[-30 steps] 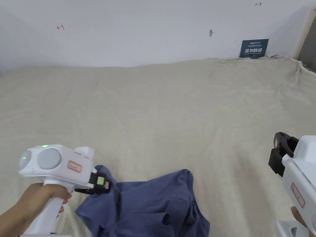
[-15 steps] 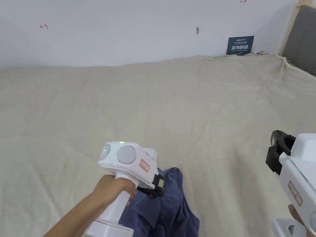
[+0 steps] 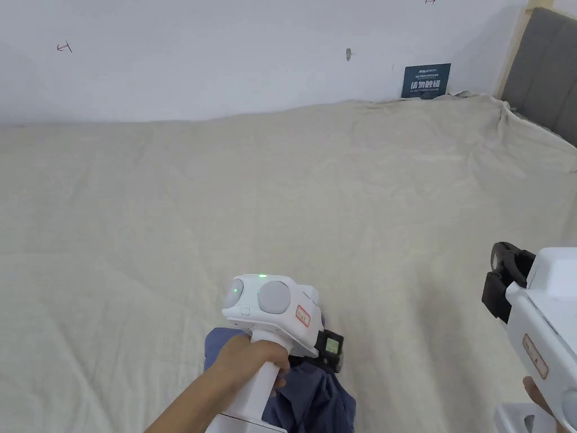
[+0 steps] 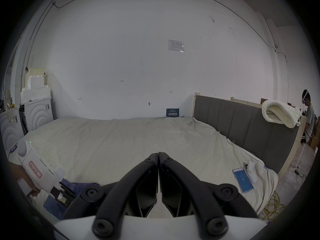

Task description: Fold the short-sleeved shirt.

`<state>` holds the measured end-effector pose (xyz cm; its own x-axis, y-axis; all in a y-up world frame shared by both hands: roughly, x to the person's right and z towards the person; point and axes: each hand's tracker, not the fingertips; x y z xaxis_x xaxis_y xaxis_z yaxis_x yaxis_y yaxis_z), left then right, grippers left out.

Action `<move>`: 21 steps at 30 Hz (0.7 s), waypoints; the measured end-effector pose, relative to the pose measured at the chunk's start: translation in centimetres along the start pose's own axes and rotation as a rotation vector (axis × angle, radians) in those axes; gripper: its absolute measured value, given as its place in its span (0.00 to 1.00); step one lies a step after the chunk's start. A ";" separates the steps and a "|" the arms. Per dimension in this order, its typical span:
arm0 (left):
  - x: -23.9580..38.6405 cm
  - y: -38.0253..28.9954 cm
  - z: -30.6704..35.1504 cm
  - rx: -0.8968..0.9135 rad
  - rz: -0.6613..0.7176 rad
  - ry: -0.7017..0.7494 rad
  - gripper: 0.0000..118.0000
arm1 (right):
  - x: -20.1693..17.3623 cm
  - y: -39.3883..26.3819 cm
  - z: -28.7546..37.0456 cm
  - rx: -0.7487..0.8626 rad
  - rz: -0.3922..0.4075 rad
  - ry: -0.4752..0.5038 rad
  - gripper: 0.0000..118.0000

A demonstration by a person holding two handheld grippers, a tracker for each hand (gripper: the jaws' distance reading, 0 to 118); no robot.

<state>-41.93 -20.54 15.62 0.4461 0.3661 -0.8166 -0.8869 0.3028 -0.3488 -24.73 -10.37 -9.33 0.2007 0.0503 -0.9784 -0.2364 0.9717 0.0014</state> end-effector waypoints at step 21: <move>-5.0 -5.0 10.2 0.510 -0.031 0.222 0.64 | -1.7 1.2 0.4 0.019 0.011 0.023 0.01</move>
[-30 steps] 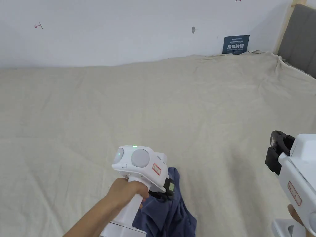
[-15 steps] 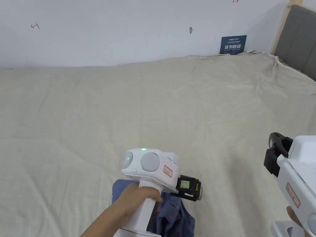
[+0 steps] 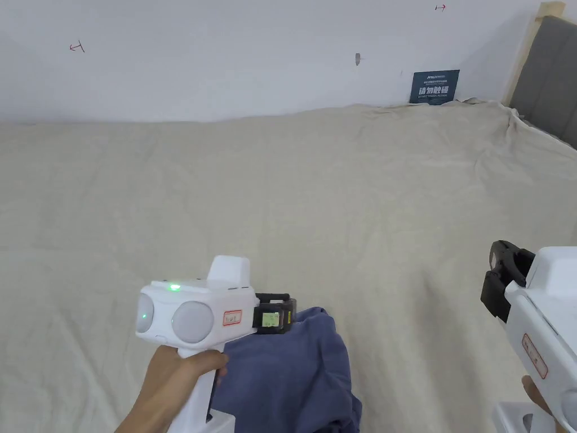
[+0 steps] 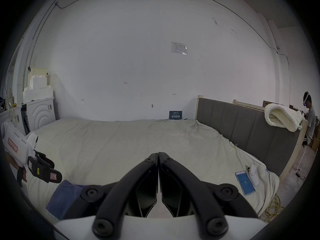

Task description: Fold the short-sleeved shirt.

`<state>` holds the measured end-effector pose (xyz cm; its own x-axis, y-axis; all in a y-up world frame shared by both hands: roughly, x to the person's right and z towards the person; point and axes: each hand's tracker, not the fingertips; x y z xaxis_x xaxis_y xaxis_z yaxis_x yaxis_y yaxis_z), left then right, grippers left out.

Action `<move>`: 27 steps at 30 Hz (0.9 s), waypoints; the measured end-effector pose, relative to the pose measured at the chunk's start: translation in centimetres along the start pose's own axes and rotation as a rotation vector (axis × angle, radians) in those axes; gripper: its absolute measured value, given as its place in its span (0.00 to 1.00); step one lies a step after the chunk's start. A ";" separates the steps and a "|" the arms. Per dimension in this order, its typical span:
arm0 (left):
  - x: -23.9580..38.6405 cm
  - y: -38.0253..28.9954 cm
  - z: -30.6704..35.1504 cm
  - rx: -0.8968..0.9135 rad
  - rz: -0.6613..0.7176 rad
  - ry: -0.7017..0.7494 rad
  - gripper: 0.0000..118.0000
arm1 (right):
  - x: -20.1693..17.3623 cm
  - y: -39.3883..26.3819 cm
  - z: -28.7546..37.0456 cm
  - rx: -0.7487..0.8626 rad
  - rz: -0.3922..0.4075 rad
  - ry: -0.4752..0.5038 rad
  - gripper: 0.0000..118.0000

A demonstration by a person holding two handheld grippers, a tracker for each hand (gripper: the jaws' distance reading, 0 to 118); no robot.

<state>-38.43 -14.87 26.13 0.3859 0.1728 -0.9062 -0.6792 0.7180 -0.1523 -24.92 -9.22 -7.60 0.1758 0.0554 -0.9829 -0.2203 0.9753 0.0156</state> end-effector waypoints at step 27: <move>10.4 -9.8 -8.6 -0.054 -0.182 0.022 0.00 | 2.1 -1.5 -0.1 -0.025 -0.012 -0.026 0.01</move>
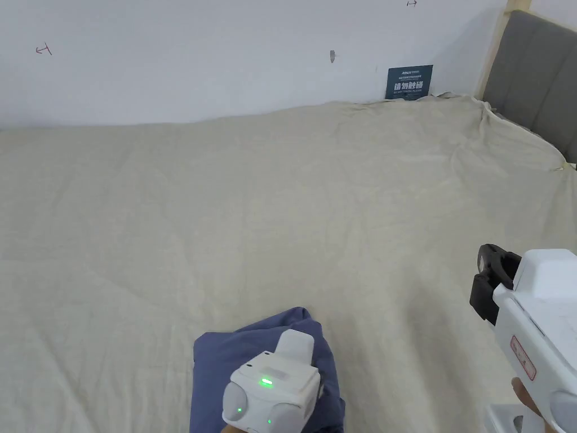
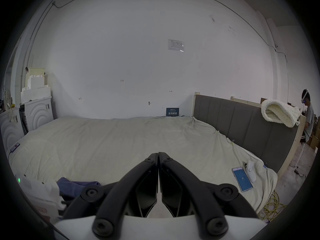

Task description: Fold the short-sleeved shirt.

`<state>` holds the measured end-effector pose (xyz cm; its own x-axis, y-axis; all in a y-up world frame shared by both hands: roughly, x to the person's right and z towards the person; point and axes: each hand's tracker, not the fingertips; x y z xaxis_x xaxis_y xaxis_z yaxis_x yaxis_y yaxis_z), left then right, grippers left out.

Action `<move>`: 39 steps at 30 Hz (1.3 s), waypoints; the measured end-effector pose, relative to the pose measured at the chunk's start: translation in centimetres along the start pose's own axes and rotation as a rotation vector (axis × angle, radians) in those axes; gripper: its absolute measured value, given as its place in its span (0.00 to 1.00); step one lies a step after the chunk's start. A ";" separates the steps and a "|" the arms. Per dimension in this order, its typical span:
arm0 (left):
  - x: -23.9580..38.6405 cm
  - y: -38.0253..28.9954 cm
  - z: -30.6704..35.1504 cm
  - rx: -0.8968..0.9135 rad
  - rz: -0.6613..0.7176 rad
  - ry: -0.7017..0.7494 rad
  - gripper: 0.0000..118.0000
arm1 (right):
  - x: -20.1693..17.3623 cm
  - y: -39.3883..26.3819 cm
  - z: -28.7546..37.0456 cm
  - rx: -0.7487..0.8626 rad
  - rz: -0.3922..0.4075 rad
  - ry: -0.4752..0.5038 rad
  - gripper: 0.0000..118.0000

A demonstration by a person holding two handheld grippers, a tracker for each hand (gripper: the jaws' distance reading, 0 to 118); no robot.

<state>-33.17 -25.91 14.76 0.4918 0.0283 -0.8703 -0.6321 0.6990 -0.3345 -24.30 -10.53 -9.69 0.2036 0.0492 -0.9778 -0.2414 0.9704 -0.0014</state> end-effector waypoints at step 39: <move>-12.9 7.6 17.4 0.679 0.076 0.380 0.00 | -5.3 3.3 1.1 0.145 -0.002 0.066 0.01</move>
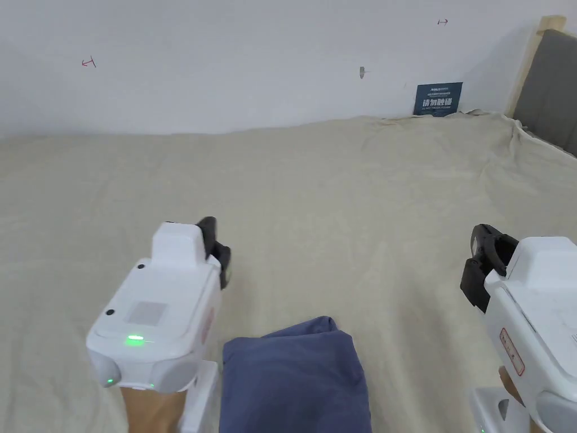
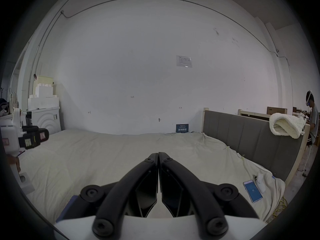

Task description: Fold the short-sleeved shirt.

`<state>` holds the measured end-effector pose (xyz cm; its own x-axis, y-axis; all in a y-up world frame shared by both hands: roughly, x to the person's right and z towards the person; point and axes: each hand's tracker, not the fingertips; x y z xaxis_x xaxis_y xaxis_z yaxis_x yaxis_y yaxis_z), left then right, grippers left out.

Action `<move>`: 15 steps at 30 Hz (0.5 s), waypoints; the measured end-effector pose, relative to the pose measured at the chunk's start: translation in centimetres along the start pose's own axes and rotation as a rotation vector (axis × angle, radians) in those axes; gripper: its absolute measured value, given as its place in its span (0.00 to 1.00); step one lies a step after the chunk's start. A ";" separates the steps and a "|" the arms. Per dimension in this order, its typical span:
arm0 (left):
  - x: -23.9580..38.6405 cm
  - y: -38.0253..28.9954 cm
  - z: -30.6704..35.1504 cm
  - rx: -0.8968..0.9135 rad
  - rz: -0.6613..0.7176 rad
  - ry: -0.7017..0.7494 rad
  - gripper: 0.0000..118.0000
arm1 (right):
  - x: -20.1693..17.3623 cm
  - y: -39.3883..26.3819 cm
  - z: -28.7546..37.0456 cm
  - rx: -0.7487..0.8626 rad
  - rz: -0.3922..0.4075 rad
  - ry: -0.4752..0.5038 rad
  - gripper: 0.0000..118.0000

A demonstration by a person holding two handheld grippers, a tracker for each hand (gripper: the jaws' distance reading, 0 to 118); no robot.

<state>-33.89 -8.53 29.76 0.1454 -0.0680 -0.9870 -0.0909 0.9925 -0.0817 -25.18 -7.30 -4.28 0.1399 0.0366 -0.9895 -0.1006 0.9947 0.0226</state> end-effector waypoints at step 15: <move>-6.7 -2.8 2.2 0.009 0.061 0.156 0.00 | -2.7 -0.6 0.0 0.049 0.007 0.023 0.01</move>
<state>-32.45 -10.67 36.90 -0.0151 -0.0218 -0.9996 -0.0863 0.9961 -0.0204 -25.54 -8.03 -1.65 0.1168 0.0423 -0.9923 -0.0532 0.9979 0.0362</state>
